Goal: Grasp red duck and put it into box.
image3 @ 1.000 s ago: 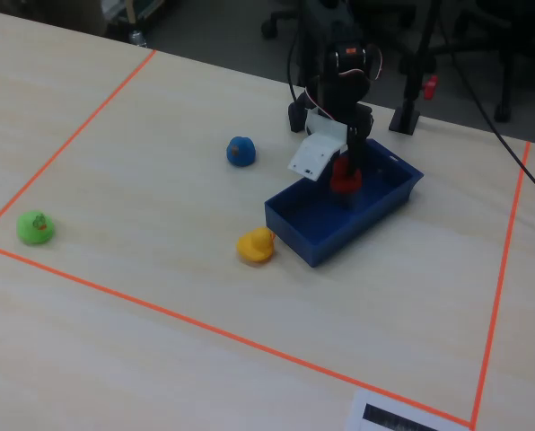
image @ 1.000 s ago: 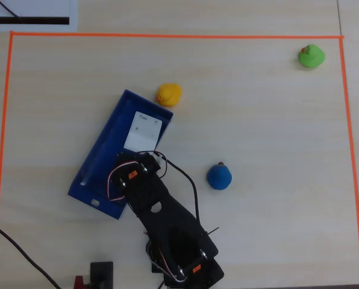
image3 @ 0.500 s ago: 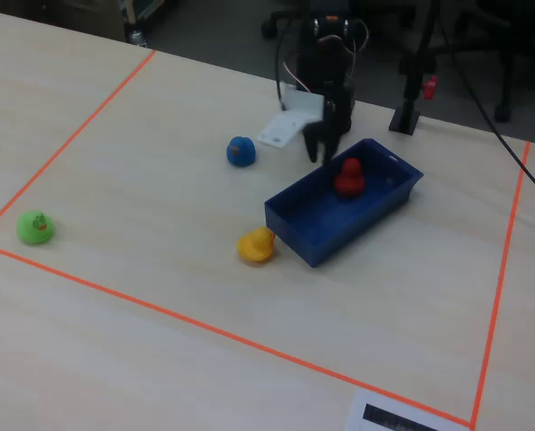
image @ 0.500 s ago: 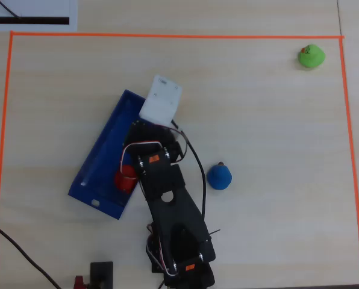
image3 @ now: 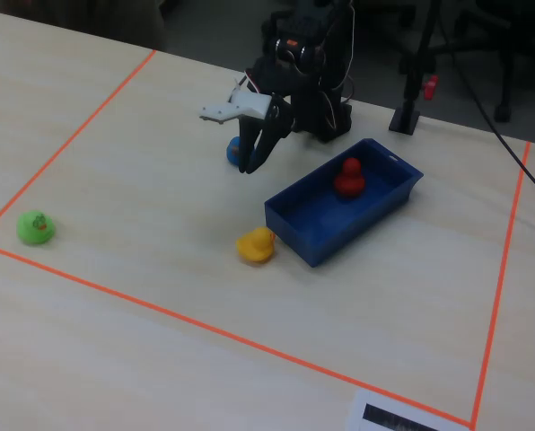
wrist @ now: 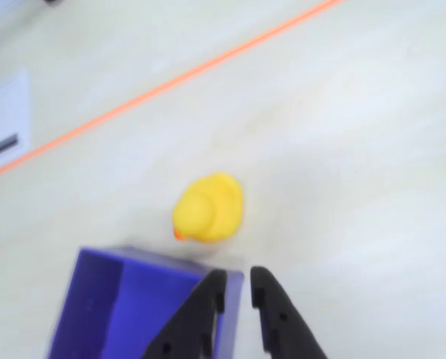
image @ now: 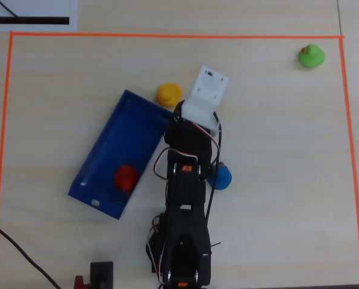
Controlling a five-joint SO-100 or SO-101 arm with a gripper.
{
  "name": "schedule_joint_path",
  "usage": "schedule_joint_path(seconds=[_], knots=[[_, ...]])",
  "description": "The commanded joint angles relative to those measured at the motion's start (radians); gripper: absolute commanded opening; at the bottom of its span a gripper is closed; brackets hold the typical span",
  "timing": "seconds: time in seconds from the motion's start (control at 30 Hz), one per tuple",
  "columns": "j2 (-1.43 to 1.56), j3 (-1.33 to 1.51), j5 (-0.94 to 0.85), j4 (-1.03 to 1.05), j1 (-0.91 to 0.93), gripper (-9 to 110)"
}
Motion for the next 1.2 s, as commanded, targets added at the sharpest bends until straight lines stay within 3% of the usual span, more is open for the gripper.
schedule_joint_path(seconds=[0.0, 0.3, 0.6, 0.93, 1.17], knots=[[0.175, 0.130, -0.018, -0.092, -0.005, 0], [0.557, 0.500, -0.029, -0.083, -0.006, 0], [0.808, 0.555, -0.021, 0.341, -0.015, 0], [0.848, 0.557, -0.170, 0.824, -0.023, 0], [0.850, 0.557, -0.160, 0.845, -0.011, 0]])
